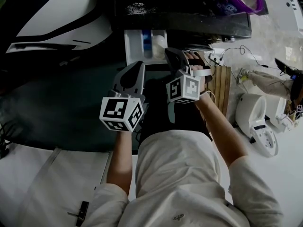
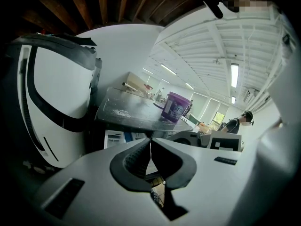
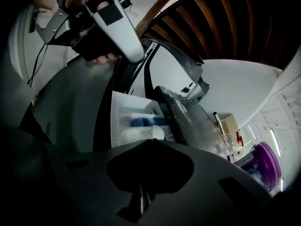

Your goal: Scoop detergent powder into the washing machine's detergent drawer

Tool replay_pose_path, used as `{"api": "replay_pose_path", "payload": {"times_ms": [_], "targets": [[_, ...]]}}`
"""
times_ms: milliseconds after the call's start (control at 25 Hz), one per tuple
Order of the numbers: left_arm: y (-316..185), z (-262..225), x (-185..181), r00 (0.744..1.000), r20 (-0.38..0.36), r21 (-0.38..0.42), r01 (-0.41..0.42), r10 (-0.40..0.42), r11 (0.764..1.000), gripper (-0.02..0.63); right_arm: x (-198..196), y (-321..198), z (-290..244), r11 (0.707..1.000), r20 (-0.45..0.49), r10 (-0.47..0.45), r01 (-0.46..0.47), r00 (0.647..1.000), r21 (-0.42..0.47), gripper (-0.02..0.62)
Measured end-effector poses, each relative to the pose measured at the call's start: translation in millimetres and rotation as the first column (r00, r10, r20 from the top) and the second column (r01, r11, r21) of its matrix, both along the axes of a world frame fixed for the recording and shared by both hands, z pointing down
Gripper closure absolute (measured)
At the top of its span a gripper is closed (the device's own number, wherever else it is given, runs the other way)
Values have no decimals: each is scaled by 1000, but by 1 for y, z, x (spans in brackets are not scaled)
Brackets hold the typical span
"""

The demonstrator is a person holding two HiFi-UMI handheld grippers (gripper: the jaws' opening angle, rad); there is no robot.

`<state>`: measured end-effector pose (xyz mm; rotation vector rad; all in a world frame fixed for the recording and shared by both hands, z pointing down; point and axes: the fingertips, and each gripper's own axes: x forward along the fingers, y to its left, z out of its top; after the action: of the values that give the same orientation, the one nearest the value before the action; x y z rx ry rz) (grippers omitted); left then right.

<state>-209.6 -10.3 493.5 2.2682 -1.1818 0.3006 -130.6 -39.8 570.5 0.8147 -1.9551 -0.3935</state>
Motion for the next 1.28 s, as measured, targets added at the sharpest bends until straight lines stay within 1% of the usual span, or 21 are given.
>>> {"api": "replay_pose_path", "payload": {"times_ms": [320, 600, 1080, 1280], "targets": [[-1, -3, 2, 1000, -11, 4, 5, -5, 1000, 586, -1, 4, -2, 998, -77, -46, 50, 996, 47, 586], [-1, -5, 3, 1000, -6, 6, -1, 1, 1000, 586, -2, 9, -8, 994, -118, -66, 75, 991, 78, 586], [6, -6, -1, 1000, 13, 7, -5, 5, 1000, 586, 1, 11, -18, 992, -113, -48, 61, 992, 113, 586], [10, -8, -2, 1000, 17, 10, -3, 3, 1000, 586, 0, 14, -22, 994, -72, -30, 37, 997, 107, 586]]}}
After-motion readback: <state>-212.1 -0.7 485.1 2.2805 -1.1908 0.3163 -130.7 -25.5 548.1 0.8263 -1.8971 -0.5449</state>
